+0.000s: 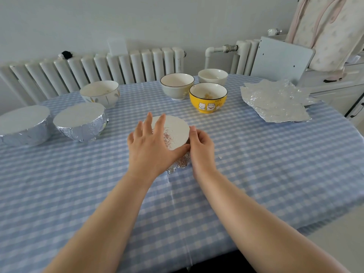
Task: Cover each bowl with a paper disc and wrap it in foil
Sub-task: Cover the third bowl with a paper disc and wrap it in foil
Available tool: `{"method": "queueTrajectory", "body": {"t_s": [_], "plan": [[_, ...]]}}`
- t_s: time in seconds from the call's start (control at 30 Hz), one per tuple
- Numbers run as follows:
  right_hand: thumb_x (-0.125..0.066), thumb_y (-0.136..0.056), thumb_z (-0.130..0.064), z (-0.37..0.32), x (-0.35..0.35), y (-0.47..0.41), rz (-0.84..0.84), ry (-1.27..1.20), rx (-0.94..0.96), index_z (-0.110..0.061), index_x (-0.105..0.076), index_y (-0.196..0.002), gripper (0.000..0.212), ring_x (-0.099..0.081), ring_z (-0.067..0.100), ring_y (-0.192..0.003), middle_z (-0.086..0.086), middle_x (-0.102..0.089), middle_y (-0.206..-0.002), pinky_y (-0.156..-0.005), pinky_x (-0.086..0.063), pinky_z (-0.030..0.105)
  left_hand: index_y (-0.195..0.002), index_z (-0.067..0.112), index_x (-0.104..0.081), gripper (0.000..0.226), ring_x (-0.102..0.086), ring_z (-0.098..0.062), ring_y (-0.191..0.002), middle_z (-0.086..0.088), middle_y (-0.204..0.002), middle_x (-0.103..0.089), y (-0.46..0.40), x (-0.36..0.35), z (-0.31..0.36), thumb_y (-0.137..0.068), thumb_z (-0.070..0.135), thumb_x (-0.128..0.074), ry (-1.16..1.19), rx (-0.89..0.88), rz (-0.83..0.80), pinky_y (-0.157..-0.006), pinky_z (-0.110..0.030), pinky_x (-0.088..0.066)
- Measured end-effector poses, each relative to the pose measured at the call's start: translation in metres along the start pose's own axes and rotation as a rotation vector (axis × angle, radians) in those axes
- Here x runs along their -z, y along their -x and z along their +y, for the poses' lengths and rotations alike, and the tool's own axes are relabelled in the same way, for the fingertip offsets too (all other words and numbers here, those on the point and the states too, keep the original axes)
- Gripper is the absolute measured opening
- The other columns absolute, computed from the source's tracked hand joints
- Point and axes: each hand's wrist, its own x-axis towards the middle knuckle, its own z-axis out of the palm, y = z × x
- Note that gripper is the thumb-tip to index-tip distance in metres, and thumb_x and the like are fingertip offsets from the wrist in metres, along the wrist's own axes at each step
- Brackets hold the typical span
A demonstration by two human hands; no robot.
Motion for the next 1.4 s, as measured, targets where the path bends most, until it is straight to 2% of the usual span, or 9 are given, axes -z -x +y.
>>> {"method": "queueTrajectory", "body": {"t_s": [0.17, 0.37, 0.47, 0.57, 0.77, 1.0, 1.13, 1.3, 1.4], "plan": [[-0.053, -0.101, -0.036, 0.002, 0.001, 0.0, -0.004, -0.029, -0.004, -0.017, -0.07, -0.094, 0.026, -0.065, 0.005, -0.074, -0.006, -0.071, -0.08, -0.073, -0.053, 0.029, -0.154, 0.029, -0.019, 0.111, -0.015, -0.026, -0.15, -0.006, -0.164, -0.015, 0.0, 0.001, 0.002, -0.065, 0.088, -0.047, 0.013, 0.003, 0.023, -0.117, -0.048, -0.017], [-0.061, -0.097, -0.031, 0.001, -0.003, -0.004, -0.002, -0.119, -0.049, -0.017, -0.072, -0.087, 0.021, -0.067, 0.015, -0.081, 0.004, -0.074, -0.086, -0.083, -0.056, 0.04, -0.153, 0.03, -0.02, 0.108, -0.016, -0.023, -0.149, -0.003, -0.164, -0.017, -0.001, -0.001, -0.001, -0.066, 0.085, -0.053, 0.073, 0.04, 0.042, -0.117, -0.045, -0.015], [-0.064, -0.095, -0.03, 0.0, -0.006, -0.006, -0.015, -0.175, -0.081, -0.013, -0.072, -0.089, 0.021, -0.067, 0.015, -0.08, 0.004, -0.073, -0.085, -0.078, -0.057, 0.035, -0.152, 0.03, -0.021, 0.106, -0.018, -0.023, -0.149, -0.002, -0.163, -0.019, 0.0, -0.001, -0.003, -0.067, 0.082, -0.057, 0.123, 0.067, 0.057, -0.117, -0.044, -0.015], [-0.065, -0.094, -0.03, 0.0, -0.008, -0.009, -0.027, -0.193, -0.105, -0.014, -0.072, -0.088, 0.018, -0.068, 0.015, -0.078, 0.001, -0.073, -0.082, -0.073, -0.056, 0.03, -0.152, 0.029, -0.022, 0.107, -0.019, -0.023, -0.149, -0.002, -0.163, -0.02, 0.002, -0.001, -0.004, -0.065, 0.083, -0.051, 0.153, 0.075, 0.072, -0.117, -0.045, -0.015], [-0.066, -0.094, -0.022, 0.001, -0.013, -0.013, -0.021, -0.26, -0.2, -0.012, -0.071, -0.088, 0.013, -0.07, 0.028, -0.09, 0.011, -0.075, -0.093, -0.087, -0.058, 0.046, -0.151, 0.028, -0.024, 0.107, -0.02, -0.024, -0.148, -0.003, -0.162, -0.021, 0.002, -0.001, -0.005, -0.064, 0.084, -0.05, 0.184, 0.093, 0.082, -0.117, -0.046, -0.015], [-0.064, -0.096, -0.017, 0.002, -0.018, -0.013, -0.044, -0.293, -0.195, -0.01, -0.07, -0.089, 0.011, -0.069, 0.026, -0.083, 0.01, -0.073, -0.087, -0.083, -0.058, 0.044, -0.148, 0.03, -0.029, 0.104, -0.026, -0.02, -0.145, 0.004, -0.158, -0.028, 0.002, 0.0, -0.012, -0.063, 0.084, -0.051, 0.281, 0.111, 0.11, -0.116, -0.043, -0.02], [-0.064, -0.095, -0.014, -0.001, -0.026, -0.011, -0.069, -0.356, -0.217, -0.006, -0.068, -0.092, 0.009, -0.069, 0.029, -0.087, 0.014, -0.072, -0.091, -0.086, -0.058, 0.047, -0.148, 0.03, -0.028, 0.11, -0.028, -0.018, -0.144, 0.006, -0.157, -0.031, 0.002, 0.001, -0.018, -0.058, 0.091, -0.039, 0.326, 0.14, 0.105, -0.116, -0.045, -0.022], [-0.063, -0.094, -0.005, 0.001, -0.028, -0.013, -0.072, -0.374, -0.234, -0.007, -0.065, -0.094, 0.003, -0.065, 0.031, -0.092, 0.014, -0.069, -0.096, -0.094, -0.054, 0.052, -0.15, 0.029, -0.028, 0.1, -0.026, -0.019, -0.145, 0.005, -0.157, -0.031, 0.003, 0.001, -0.019, -0.068, 0.08, -0.056, 0.337, 0.146, 0.114, -0.117, -0.045, -0.021], [-0.06, -0.089, 0.011, 0.002, -0.027, -0.014, -0.054, -0.368, -0.23, -0.006, -0.063, -0.101, 0.021, -0.065, 0.03, -0.094, 0.012, -0.068, -0.099, -0.095, -0.054, 0.048, -0.15, 0.029, -0.028, 0.101, -0.026, -0.019, -0.145, 0.005, -0.158, -0.03, 0.002, 0.0, -0.02, -0.067, 0.081, -0.054, 0.335, 0.152, 0.106, -0.117, -0.046, -0.021]]}}
